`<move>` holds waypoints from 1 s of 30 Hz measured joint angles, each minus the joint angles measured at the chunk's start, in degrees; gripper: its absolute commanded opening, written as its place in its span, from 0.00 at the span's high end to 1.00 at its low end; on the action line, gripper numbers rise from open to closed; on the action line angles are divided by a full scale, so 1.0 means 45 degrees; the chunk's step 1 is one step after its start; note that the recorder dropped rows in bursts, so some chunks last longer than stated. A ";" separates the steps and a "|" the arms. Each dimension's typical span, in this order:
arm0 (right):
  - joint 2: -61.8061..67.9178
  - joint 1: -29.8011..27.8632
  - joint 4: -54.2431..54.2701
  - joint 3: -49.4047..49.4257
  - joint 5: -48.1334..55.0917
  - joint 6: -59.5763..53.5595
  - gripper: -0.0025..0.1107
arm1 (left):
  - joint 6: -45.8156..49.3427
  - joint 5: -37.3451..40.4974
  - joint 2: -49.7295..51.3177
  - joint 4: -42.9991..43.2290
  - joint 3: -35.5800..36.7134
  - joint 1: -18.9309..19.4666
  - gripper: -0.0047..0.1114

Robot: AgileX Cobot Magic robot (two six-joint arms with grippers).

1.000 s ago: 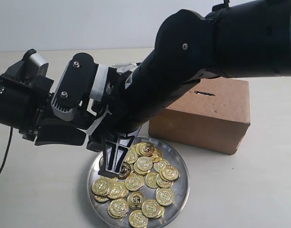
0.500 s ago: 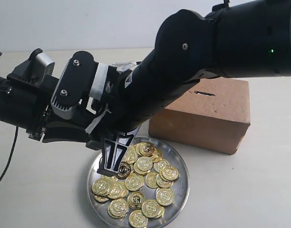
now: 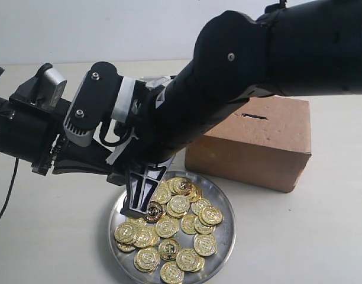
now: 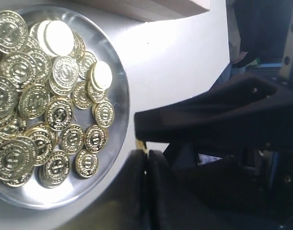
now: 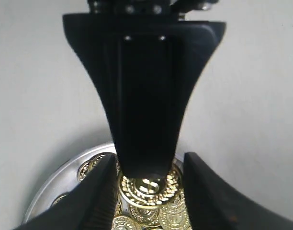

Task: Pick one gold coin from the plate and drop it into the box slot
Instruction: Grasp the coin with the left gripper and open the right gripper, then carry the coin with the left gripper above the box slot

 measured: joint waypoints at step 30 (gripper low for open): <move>-0.1798 0.0000 -0.5207 0.0000 0.2336 0.4309 0.33 | 0.0652 0.0406 0.0000 0.0743 -0.1147 0.0000 0.96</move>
